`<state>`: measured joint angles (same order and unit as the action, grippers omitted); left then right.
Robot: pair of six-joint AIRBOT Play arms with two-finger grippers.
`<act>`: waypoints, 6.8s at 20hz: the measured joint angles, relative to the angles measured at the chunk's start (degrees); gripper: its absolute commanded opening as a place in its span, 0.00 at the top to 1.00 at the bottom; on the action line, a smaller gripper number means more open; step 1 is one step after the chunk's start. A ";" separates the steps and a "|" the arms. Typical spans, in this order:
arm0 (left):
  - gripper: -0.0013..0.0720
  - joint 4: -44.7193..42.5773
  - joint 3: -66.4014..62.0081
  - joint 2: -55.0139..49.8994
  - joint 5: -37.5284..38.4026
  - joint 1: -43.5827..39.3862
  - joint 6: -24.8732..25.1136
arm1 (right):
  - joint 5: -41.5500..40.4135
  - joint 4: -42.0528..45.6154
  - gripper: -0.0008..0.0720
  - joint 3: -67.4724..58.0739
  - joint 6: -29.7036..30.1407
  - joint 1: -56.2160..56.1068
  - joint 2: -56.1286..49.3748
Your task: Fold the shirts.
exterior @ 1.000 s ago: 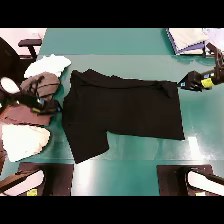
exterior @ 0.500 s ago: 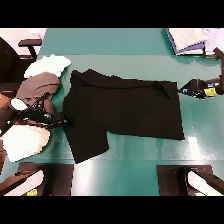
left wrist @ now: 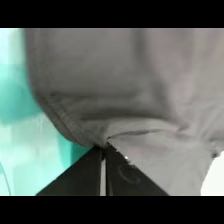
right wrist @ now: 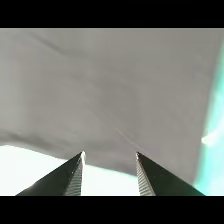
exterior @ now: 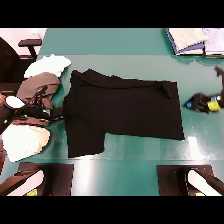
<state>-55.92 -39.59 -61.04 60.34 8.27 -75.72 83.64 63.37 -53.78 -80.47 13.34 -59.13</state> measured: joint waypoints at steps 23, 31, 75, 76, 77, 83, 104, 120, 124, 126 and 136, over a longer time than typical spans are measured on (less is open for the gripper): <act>0.95 0.44 -14.95 8.46 2.29 0.00 -0.02 | -11.23 -6.01 0.97 5.44 0.07 -0.59 -1.01; 0.95 0.46 -61.31 15.47 5.79 0.02 -3.26 | -7.63 -4.92 0.97 -38.16 0.09 -2.71 12.87; 0.30 -6.10 -44.37 -34.84 11.28 -3.26 -5.27 | 2.54 8.31 0.37 -41.35 -5.20 -10.47 -39.01; 0.30 -6.32 -43.69 -34.73 10.97 -3.34 -5.42 | 1.68 7.96 0.37 -39.28 -5.05 -10.47 -38.29; 0.30 -6.36 -43.30 -34.34 10.84 -3.45 -5.66 | 1.05 7.63 0.37 -37.62 -5.07 -10.47 -37.44; 0.30 -12.11 -34.93 -21.90 12.59 -3.56 -7.34 | 3.43 7.26 0.37 -33.94 -3.78 -10.49 -28.59; 0.95 -1.38 17.03 11.17 7.23 -3.65 -7.87 | 7.56 7.08 0.37 -32.70 -3.15 -11.02 -9.73; 0.95 4.57 12.79 11.37 7.58 -3.63 -1.95 | 0.17 7.87 0.39 25.53 -2.75 12.76 2.08; 0.95 4.35 12.66 11.37 7.78 -3.63 -1.88 | -3.45 4.92 0.97 27.02 -2.54 9.40 0.87; 0.95 2.51 11.93 11.47 9.38 -3.63 -1.95 | -4.00 4.76 0.97 25.59 -2.49 6.60 -0.26; 0.95 -3.82 9.66 29.40 28.37 -3.65 -11.91 | 10.14 18.38 0.97 18.91 -2.99 -3.80 13.29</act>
<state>-59.75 -29.93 -31.64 88.71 4.62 -87.64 93.78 81.76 -34.87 -83.46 9.54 -45.84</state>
